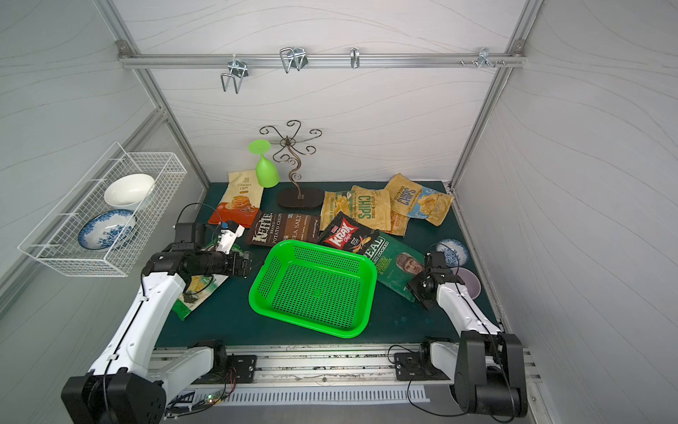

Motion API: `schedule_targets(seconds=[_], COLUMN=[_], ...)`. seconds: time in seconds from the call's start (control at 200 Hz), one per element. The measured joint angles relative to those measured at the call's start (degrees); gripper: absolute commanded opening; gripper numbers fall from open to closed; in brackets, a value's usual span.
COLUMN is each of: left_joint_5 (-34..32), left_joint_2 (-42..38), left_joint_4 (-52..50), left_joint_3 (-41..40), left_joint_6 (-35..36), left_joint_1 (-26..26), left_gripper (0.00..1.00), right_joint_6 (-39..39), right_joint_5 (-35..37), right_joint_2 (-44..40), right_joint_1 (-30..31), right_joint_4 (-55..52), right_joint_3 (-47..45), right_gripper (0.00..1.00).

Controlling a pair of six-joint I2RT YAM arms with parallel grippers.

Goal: Put the potato chips into the basket
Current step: Pick up the potato chip from the center of the board.

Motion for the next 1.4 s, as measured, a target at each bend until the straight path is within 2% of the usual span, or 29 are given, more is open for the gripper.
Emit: schedule_targets(seconds=[0.055,0.35,0.54,0.8,1.031,1.271,1.401], left_joint_5=[0.0,-0.2,-0.2,-0.2,-0.3,-0.4,-0.5], left_joint_2=[0.0,0.0,0.0,0.0,0.0,0.0,0.0], left_joint_4=[0.0,0.1,0.4,0.4,0.4,0.5,0.5], left_joint_3=[0.0,0.0,0.0,-0.1,-0.5,-0.6,-0.7], left_joint_6=[0.0,0.0,0.0,0.0,0.0,0.0,0.0], left_joint_1=[0.0,0.0,0.0,0.0,0.0,0.0,0.0], left_gripper=[0.99,0.99,0.99,0.99,0.99,0.99,0.99], right_joint_6=[0.0,-0.6,-1.1,-1.5,-4.2,-10.0,-13.4], right_joint_5=[-0.2,-1.9,-2.7,-3.0,-3.0,-2.3,-0.7], right_joint_2=[-0.3,0.3,1.3,0.5,-6.5,-17.4,-20.0], right_joint_1=[0.0,0.0,0.0,0.0,0.2,4.0,7.5], right_joint_4=[1.1,6.1,7.9,8.3,6.2,2.3,0.4], right_joint_3=[-0.4,-1.1,-1.2,-2.3,-2.2,1.9,6.3], right_gripper=[0.43,0.42,0.32,0.09,0.00,0.00,0.00])
